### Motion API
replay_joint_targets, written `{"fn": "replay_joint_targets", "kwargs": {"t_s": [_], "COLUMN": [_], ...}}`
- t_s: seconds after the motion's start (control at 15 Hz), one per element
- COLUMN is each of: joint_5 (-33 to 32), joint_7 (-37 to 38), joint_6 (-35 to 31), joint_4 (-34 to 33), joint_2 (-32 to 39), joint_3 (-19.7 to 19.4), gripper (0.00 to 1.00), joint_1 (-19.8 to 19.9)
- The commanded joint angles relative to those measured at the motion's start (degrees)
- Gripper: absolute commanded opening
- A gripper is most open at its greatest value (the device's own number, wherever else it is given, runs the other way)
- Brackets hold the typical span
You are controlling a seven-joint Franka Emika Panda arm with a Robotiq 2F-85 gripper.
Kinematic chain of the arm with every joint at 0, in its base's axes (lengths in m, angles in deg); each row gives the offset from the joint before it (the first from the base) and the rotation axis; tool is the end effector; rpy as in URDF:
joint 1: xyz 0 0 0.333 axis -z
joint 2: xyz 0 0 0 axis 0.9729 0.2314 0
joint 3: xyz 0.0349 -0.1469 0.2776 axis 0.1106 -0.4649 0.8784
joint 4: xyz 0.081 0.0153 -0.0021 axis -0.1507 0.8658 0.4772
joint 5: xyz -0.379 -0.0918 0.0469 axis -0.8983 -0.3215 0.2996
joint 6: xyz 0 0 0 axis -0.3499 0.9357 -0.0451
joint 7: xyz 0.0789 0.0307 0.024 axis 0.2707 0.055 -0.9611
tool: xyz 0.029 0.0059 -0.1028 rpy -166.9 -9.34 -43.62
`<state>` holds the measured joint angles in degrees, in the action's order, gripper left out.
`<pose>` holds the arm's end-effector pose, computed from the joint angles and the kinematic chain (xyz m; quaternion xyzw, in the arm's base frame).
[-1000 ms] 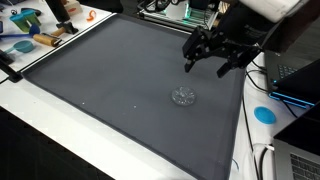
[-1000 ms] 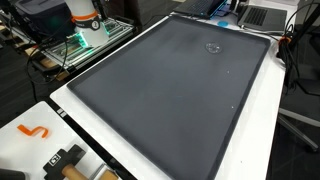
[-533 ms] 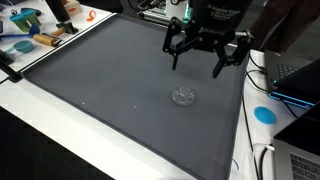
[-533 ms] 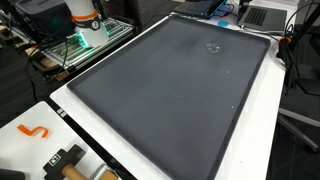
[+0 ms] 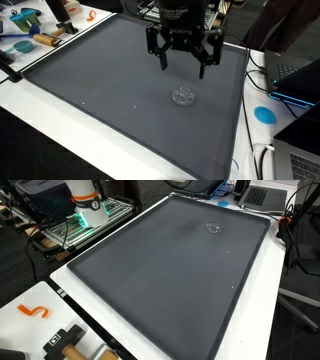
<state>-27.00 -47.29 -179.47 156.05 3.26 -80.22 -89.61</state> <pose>0.6790 0.2319 0.3697 -0.9955 0.0039 -0.0337 0.0883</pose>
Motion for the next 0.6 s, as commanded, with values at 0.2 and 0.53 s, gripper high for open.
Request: {"fn": "replay_joint_targets", "kwargs": {"t_s": [0.2, 0.53], "joint_5": [11.4, 16.0], "joint_7": [0.4, -0.2], "joint_6": [-11.0, -17.9], "joint_4": [15.4, 22.3], "joint_2": [-6.0, -8.0], "joint_3": [0.9, 1.2], "gripper": [1.0, 1.0], "joint_1": [3.6, 4.5]}}
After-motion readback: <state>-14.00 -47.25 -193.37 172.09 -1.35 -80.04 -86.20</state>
